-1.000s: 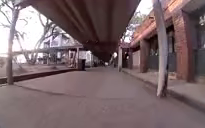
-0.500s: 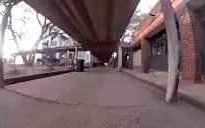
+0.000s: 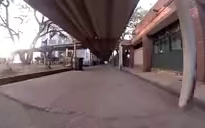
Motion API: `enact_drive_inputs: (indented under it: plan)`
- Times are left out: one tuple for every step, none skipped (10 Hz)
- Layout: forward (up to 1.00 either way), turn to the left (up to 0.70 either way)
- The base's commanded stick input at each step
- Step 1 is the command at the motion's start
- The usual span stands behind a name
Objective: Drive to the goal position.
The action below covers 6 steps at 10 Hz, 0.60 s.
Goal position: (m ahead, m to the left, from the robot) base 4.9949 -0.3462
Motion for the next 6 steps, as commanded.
enact_drive_inputs:
  plan:
    - [0.7,-0.01]
    - [0.7,-0.02]
    - [0.7,-0.02]
    - [0.7,-0.04]
    - [0.7,-0.12]
    - [0.7,-0.2]
